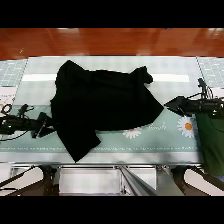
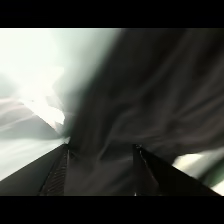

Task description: Fold the shirts.

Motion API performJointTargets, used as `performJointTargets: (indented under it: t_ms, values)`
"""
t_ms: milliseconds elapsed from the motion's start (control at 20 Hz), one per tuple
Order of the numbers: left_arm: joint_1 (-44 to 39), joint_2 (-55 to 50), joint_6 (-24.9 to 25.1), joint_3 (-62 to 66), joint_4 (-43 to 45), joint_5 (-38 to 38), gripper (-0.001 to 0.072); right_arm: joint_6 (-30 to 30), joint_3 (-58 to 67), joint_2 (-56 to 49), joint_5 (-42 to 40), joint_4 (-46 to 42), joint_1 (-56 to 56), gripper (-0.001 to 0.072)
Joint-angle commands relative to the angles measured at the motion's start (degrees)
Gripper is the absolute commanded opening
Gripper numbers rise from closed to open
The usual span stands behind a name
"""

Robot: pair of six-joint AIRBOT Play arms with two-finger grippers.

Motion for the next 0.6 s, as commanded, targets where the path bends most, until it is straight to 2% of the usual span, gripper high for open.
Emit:
performJointTargets:
  t_ms: [0, 50, 100, 150, 250, 400, 450, 550]
  values:
    - [-5.77, -3.63, 2.64, -0.24, -3.30, 2.82, 0.0506, -0.17, -0.35, 0.35, -0.26, 0.15, -0.02, 0.0418]
    - [-8.00, -4.04, 2.73, 0.07, -4.63, 4.00, 0.0471, 0.26, -0.35, 0.35, -0.68, 0.15, -0.02, 0.0418]
    - [-9.60, -4.13, 2.75, 0.85, -4.83, 4.76, 0.0192, 0.70, -0.35, 0.35, -1.01, 0.13, -0.02, 0.0418]
    - [-10.56, -4.09, 3.02, 2.10, -4.83, 4.90, 0.0025, 0.68, -0.35, 0.35, -1.07, -0.07, -0.04, 0.0418]
    - [-10.91, -3.98, 3.87, 5.66, -4.81, 3.21, 0.0021, 2.32, -0.35, 0.33, -2.05, -3.67, -0.46, 0.0418]
    - [-10.54, -3.74, 3.85, 10.43, -4.81, 0.83, 0.0021, 13.79, -0.35, 0.17, -6.08, -16.44, -1.20, 0.0418]
    - [-10.56, -3.63, 3.85, 11.45, -4.81, 0.70, 0.0021, 16.06, -0.33, -0.28, -6.32, -17.88, -1.20, 0.0418]
    - [-10.60, -3.58, 3.82, 12.37, -4.83, 0.79, 0.0021, 14.25, -0.35, -3.13, -5.53, -14.08, -0.70, 0.0418]
